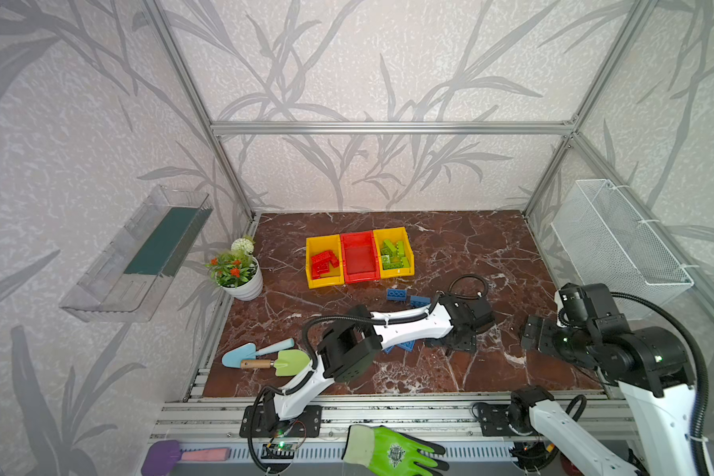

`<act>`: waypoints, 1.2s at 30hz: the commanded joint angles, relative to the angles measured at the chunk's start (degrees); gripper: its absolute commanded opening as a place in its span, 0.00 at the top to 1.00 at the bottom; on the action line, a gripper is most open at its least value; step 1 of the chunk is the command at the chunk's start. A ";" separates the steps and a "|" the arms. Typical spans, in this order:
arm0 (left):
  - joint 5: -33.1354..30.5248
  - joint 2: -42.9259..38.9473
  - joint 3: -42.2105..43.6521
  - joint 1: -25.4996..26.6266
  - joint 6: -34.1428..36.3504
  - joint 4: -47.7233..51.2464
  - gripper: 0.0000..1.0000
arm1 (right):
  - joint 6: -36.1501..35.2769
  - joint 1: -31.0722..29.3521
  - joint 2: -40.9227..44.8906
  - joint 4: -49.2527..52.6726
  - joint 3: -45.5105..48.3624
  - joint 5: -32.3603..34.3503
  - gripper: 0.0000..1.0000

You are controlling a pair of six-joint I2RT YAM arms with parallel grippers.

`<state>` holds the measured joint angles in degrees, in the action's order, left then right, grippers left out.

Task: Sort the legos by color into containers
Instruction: 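Move the left gripper to the last red brick under the blue bricks, then grasp the red brick beneath the blue bricks with the left gripper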

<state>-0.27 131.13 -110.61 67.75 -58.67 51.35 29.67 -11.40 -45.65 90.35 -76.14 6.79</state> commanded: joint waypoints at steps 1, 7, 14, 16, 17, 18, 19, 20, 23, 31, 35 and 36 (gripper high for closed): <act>-0.44 0.75 -1.86 -0.76 0.44 2.73 0.07 | -0.92 0.41 -0.41 0.27 -0.95 -0.70 0.00; 0.94 1.91 -1.54 -1.56 0.75 2.36 0.07 | -1.10 0.66 -0.34 0.03 -0.59 -1.07 0.01; 1.81 3.72 -1.88 -1.56 0.23 2.62 0.11 | -0.88 0.76 -0.14 -0.43 0.13 -1.68 0.01; 2.03 4.11 -1.98 -1.56 0.22 2.66 0.12 | -0.84 0.84 -0.10 -0.49 0.30 -1.86 0.01; 2.02 4.15 -1.91 -1.50 0.15 2.78 0.14 | -0.84 0.85 -0.06 -0.50 0.32 -1.86 0.01; 1.94 4.23 -1.97 -1.55 0.10 2.94 0.15 | -0.84 0.85 -0.05 -0.43 0.33 -1.80 0.01; 1.84 4.28 -2.03 -1.56 0.10 3.09 0.19 | -0.84 0.85 -0.05 -0.43 0.32 -1.78 0.01; 1.86 4.40 -2.16 -1.54 0.14 3.28 0.24 | -0.93 0.85 0.03 -0.42 0.36 -1.86 0.01; 1.78 5.03 -2.93 -1.56 0.31 4.42 0.38 | -1.02 0.86 0.03 -0.43 0.31 -2.00 0.01; 1.03 3.32 -2.64 -1.63 0.40 6.91 0.55 | -1.36 0.87 0.38 -0.61 -0.18 -2.37 0.01; -0.24 0.59 -2.92 -2.13 0.96 9.60 0.56 | -1.37 0.87 0.64 -0.74 -0.11 -4.02 0.01; -0.84 -0.36 -3.10 -2.52 1.25 10.54 0.56 | -1.39 0.88 0.76 -0.71 0.00 -4.65 0.01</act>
<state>1.13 134.04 -112.49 65.87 -57.98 56.10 28.84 -10.76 -45.56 90.08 -76.12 3.84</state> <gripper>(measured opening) 0.626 0.994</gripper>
